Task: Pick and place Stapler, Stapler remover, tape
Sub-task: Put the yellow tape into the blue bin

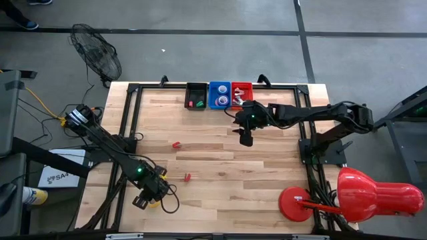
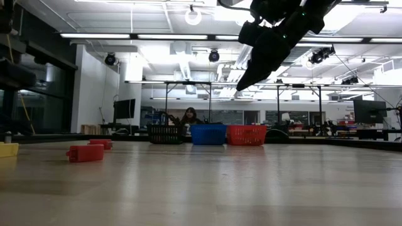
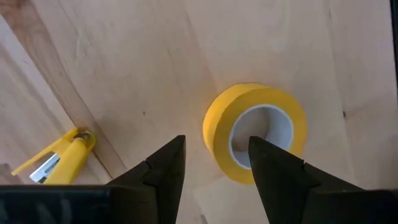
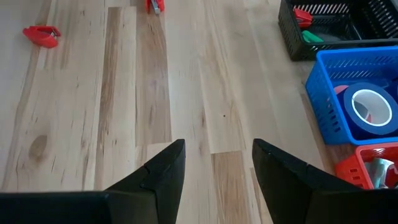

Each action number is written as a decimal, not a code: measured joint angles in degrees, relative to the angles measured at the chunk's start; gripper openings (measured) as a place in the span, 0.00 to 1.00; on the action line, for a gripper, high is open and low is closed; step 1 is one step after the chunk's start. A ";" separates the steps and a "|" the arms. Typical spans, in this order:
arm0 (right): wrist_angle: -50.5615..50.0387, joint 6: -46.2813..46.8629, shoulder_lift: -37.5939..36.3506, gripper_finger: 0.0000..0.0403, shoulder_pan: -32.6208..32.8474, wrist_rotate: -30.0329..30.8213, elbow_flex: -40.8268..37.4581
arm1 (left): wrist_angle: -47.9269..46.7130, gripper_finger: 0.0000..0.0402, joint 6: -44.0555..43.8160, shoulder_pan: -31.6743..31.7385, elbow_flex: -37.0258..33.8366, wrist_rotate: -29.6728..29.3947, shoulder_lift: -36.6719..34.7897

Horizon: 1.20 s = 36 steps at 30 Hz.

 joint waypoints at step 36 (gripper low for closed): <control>0.02 1.13 0.00 0.44 0.00 0.39 0.00 | 3.98 0.11 -1.16 0.02 -3.50 -4.18 0.02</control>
